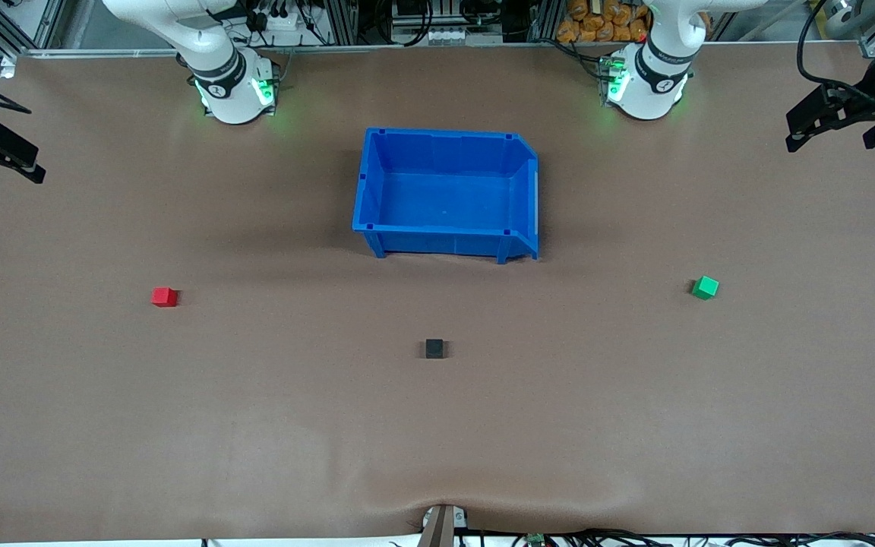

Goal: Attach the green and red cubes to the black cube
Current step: 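Move the right gripper toward the red cube while the left gripper approaches the green cube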

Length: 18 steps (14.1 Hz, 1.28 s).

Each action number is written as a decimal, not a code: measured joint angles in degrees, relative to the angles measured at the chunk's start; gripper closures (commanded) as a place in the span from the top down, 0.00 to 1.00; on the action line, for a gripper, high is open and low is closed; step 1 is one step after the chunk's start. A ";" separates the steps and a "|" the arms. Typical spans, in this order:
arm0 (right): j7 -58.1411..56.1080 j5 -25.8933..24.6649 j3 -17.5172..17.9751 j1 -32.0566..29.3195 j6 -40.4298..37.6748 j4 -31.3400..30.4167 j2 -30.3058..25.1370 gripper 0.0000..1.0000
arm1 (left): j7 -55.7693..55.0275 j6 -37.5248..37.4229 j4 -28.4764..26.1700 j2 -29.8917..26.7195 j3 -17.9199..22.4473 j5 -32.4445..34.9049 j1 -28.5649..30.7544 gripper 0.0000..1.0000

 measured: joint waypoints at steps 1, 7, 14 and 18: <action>0.00 0.00 -0.08 0.00 -0.01 0.00 0.00 1.00 | 0.00 -0.10 0.00 0.04 0.00 0.00 0.00 1.00; 0.01 0.02 -0.19 0.00 -0.17 0.00 0.00 1.00 | 0.00 -0.73 0.02 0.48 -0.03 0.00 -0.02 1.00; 0.00 0.13 -0.16 0.00 -0.32 0.01 0.00 1.00 | 0.00 -4.73 -1.40 1.86 0.18 0.00 0.56 1.00; -0.06 0.15 0.28 0.05 0.56 0.22 1.36 1.00 | 0.00 -3.47 -3.56 3.40 0.21 0.00 1.62 1.00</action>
